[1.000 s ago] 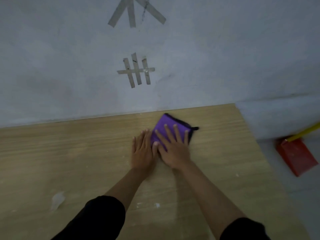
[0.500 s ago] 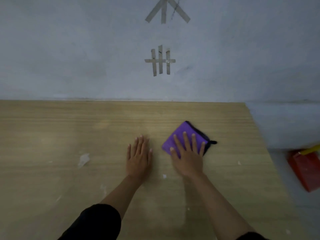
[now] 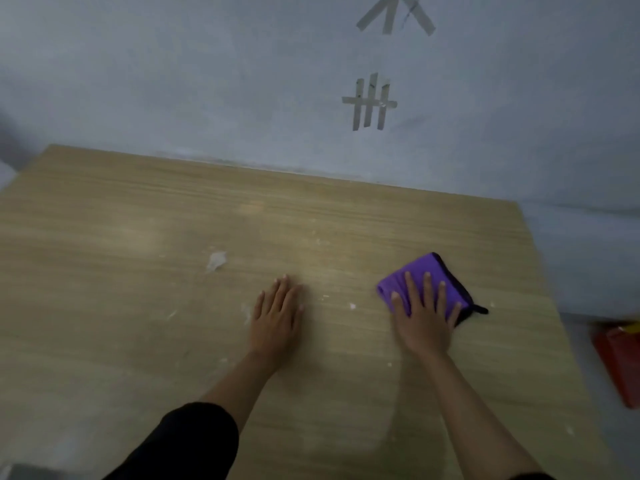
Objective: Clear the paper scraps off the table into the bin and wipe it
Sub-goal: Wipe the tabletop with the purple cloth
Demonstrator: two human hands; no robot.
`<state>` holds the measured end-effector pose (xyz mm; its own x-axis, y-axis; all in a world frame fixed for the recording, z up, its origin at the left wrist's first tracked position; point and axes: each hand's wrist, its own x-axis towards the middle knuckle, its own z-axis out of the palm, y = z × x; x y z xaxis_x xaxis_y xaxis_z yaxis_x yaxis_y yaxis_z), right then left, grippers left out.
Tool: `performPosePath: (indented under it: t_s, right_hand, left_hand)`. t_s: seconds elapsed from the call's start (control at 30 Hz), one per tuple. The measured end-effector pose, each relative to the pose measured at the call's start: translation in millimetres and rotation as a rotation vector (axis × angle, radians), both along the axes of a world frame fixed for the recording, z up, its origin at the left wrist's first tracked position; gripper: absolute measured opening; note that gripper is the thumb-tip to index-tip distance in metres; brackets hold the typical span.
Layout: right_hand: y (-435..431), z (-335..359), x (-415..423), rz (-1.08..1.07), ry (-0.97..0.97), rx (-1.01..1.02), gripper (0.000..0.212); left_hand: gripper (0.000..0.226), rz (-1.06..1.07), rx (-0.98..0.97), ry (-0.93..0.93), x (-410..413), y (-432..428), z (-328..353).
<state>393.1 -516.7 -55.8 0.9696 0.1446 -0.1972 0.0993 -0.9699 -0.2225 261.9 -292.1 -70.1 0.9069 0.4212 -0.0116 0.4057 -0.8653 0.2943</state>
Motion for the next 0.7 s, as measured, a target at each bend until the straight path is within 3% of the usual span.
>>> performPosePath:
  t_s: [0.1,0.27,0.37,0.43,0.6,0.7]
  right_hand:
    - [24.5,-5.0,-37.4,-0.002,-0.054,0.030,0.057]
    - [69.3,-14.4,-123.3,0.532,-0.193,0.045,0.055]
    - [79.9,-17.4,-126.3,0.758,-0.207,0.069,0.055]
    - [85.8,-18.6,-112.2,0.694,-0.187,0.062,0.054]
    - [108.7,-2.7,-91.0,0.095,-0.041,0.057,0.055]
    - [133.9,-1.7,-130.0,0.028,-0.037,0.067,0.055]
  left_hand:
    - [0.054,0.038,0.000,-0.009,-20.0,8.8,-5.0]
    - [0.048,0.074,-0.005,-0.030,-43.3,18.2,-7.8]
    - [0.049,0.075,-0.017,-0.047,-58.3,26.8,-3.0]
    - [0.048,0.089,-0.007,-0.056,-71.9,39.1,-0.1]
    - [0.056,0.170,0.012,-0.034,-119.4,80.3,4.4]
    - [0.066,0.220,-0.005,-0.021,-153.7,105.5,4.6]
